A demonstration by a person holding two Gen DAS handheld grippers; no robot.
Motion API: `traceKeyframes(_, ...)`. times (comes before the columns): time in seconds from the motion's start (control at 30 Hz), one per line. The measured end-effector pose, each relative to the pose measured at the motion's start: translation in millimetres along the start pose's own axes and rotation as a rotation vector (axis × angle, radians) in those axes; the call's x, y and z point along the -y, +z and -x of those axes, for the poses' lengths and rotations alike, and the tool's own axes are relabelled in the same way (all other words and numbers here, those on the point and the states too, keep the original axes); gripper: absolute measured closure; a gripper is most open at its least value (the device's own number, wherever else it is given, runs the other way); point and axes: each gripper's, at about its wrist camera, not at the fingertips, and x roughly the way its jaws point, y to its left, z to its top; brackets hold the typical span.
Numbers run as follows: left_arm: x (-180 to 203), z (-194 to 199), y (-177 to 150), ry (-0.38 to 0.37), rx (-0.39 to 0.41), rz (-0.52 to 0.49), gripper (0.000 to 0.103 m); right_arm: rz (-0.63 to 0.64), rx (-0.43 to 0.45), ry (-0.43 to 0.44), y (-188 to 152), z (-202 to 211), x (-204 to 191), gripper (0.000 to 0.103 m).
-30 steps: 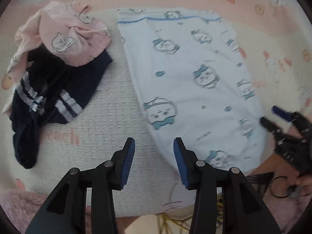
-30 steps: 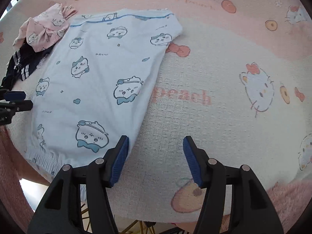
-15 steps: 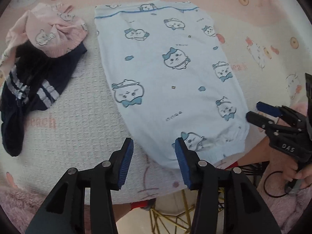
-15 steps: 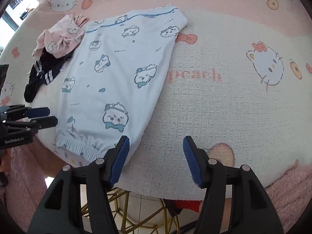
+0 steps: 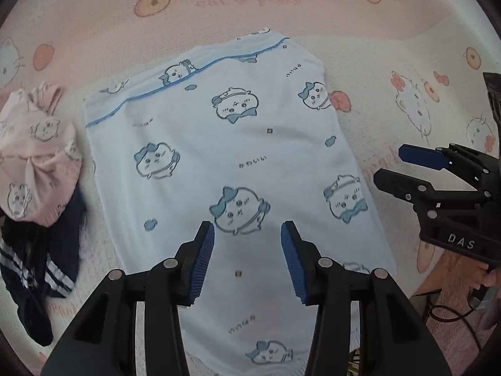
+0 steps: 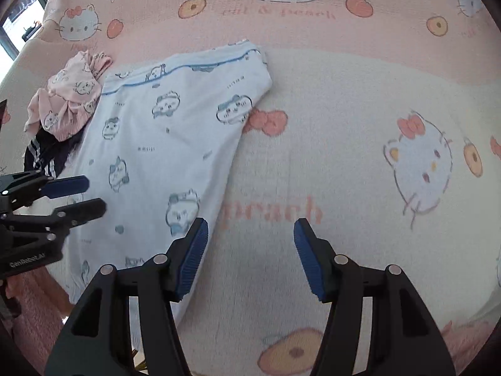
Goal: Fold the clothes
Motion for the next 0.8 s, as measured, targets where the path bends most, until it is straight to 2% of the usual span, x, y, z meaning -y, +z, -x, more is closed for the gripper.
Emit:
traceKeyframes(0.1, 10.4, -14.6, 12.1, -0.017, -0.008, -0.002, 0.057, 0.061, -0.046, -0.018, 17.3, -28.5, -6.8, 0.045)
traceKeyframes(0.13, 8.2, -14.0, 7.3, -0.012, -0.007, -0.012, 0.057, 0.072, -0.062, -0.02, 19.2, -35.2, -8.3, 0.041)
traceKeyframes(0.23, 14.8, -18.9, 10.9, 0.016, 0.02, -0.038, 0.057, 0.13, -0.035, -0.013, 21.6, -38.9, -21.2, 0.041)
traceKeyframes(0.33, 24.1, -31.1, 14.4, 0.029, 0.021, -0.054, 0.056, 0.196, -0.015, -0.07, 21.2, -44.2, -32.8, 0.042)
traceKeyframes(0.4, 35.7, -42.7, 16.3, 0.06, 0.03, -0.086, 0.053, 0.184, -0.018, -0.107, 22.3, -46.1, -33.4, 0.041)
traceKeyframes(0.47, 36.4, -44.4, 12.8, 0.071, 0.031, -0.087, 0.044, 0.19, -0.013, -0.152, 21.3, -47.5, -36.0, 0.041)
traceKeyframes(0.57, 31.8, -45.8, 11.5, 0.043, 0.03, -0.068, 0.04, 0.205, -0.004, -0.215, 19.1, -48.7, -40.9, 0.04)
traceKeyframes(0.63, 32.4, -47.2, 12.1, 0.045, 0.024, -0.075, 0.04, 0.191, -0.005, -0.265, 19.3, -48.5, -41.9, 0.039)
traceKeyframes(0.7, 33.5, -48.7, 12.8, 0.048, 0.027, -0.069, 0.04, 0.125, -0.006, -0.264, 21.5, -47.8, -32.4, 0.038)
traceKeyframes(0.73, 34.1, -49.0, 13.4, 0.048, 0.033, -0.065, 0.04, 0.082, -0.006, -0.252, 23.0, -47.5, -25.6, 0.048)
traceKeyframes(0.8, 35.0, -47.3, 15.4, 0.042, 0.055, -0.054, 0.04, -0.013, -0.002, -0.201, 27.6, -45.9, -11.5, 0.055)
